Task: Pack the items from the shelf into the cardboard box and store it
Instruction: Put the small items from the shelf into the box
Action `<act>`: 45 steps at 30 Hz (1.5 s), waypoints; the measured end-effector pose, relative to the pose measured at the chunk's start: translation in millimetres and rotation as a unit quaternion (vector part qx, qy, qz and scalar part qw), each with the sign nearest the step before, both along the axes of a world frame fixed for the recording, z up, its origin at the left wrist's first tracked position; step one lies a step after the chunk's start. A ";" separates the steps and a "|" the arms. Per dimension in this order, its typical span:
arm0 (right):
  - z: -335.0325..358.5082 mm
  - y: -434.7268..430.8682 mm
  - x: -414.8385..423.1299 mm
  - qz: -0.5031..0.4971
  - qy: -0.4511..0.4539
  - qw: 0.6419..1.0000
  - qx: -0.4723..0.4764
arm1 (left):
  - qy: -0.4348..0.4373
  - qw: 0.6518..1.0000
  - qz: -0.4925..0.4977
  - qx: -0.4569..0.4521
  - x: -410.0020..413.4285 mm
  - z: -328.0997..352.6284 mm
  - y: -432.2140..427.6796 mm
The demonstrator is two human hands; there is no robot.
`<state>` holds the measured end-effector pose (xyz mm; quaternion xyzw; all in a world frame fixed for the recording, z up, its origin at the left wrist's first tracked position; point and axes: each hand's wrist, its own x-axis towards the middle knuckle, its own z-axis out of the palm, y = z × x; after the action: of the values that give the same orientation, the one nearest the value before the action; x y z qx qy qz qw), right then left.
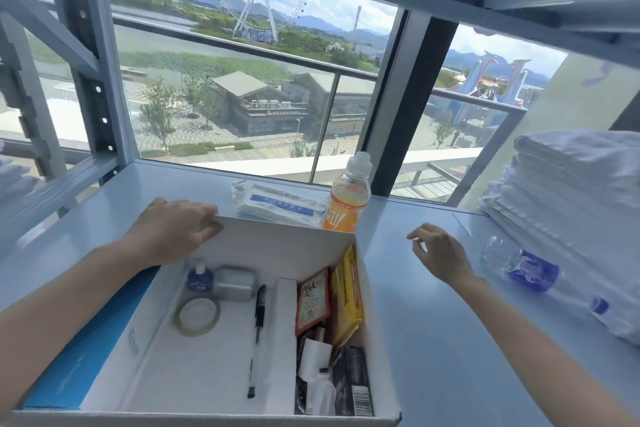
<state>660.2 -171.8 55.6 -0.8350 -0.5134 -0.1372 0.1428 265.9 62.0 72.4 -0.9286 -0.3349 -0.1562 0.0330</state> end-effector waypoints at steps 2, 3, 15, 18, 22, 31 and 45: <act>-14.2 6.0 25.8 -0.067 0.043 0.991 -0.104 | 0.002 1.000 0.001 -0.005 -0.8 0.6 -0.5; -19.1 7.9 36.6 -0.097 0.059 0.982 -0.152 | 0.001 1.000 0.000 -0.003 -1.0 1.1 -1.4; -43.0 8.3 64.2 -0.219 0.140 0.963 -0.073 | -0.026 1.000 -0.006 0.002 -3.8 4.5 -8.3; -41.4 3.0 60.1 -0.238 0.237 0.942 -0.001 | -0.030 0.999 -0.012 -0.005 -3.6 5.2 -8.6; -40.5 -6.4 44.0 -0.177 0.478 0.839 0.189 | -0.020 1.000 -0.010 -0.014 -2.7 5.6 -9.2; 56.4 -26.2 -62.7 0.210 0.586 0.736 0.266 | 0.004 0.999 -0.009 -0.038 0.8 9.0 -8.9; 53.5 88.9 -233.0 0.493 -0.038 0.803 -0.333 | 0.000 0.999 -0.007 -0.052 0.6 13.5 -14.4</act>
<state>427.2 -82.9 109.1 -0.4595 -0.8750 0.1001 -0.1152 266.5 47.6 85.9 -0.9314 -0.3362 -0.1385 -0.0164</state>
